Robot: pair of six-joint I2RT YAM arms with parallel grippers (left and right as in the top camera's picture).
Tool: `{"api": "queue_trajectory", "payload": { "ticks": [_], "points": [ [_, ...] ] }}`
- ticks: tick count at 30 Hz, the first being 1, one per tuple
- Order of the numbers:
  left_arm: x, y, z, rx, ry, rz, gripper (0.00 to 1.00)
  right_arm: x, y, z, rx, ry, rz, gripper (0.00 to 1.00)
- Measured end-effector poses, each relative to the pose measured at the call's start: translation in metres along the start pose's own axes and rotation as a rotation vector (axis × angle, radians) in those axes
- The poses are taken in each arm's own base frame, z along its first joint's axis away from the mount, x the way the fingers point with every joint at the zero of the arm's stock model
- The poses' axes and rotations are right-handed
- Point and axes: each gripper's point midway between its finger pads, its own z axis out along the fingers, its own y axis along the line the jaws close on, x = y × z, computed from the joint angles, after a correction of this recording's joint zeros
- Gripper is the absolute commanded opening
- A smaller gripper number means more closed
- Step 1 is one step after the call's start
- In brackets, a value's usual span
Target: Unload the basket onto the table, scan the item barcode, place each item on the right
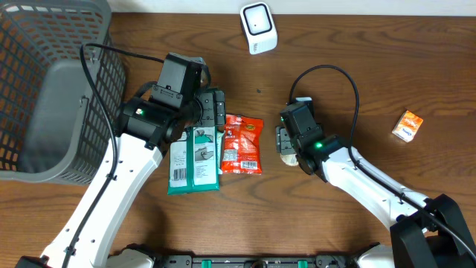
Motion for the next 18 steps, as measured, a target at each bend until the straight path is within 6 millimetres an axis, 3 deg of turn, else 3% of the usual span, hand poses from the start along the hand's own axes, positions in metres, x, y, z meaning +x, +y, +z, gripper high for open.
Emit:
{"api": "queue_trajectory", "payload": {
  "ticks": [4,6,14,18],
  "points": [
    [0.000,0.000,0.000,0.000,0.000,0.000,0.88,0.008,-0.004,-0.003,0.013,0.035,-0.012,0.99],
    [0.000,0.000,0.000,0.000,0.000,0.000,0.87,0.008,-0.006,-0.011,0.019,0.047,-0.015,0.99],
    [0.000,0.000,0.000,0.000,0.000,0.000,0.87,-0.030,0.008,-0.065,-0.061,0.056,-0.050,0.99],
    [0.000,0.000,0.000,0.000,0.000,0.000,0.87,-0.032,0.010,-0.080,-0.089,0.098,-0.084,0.99]
  ]
}}
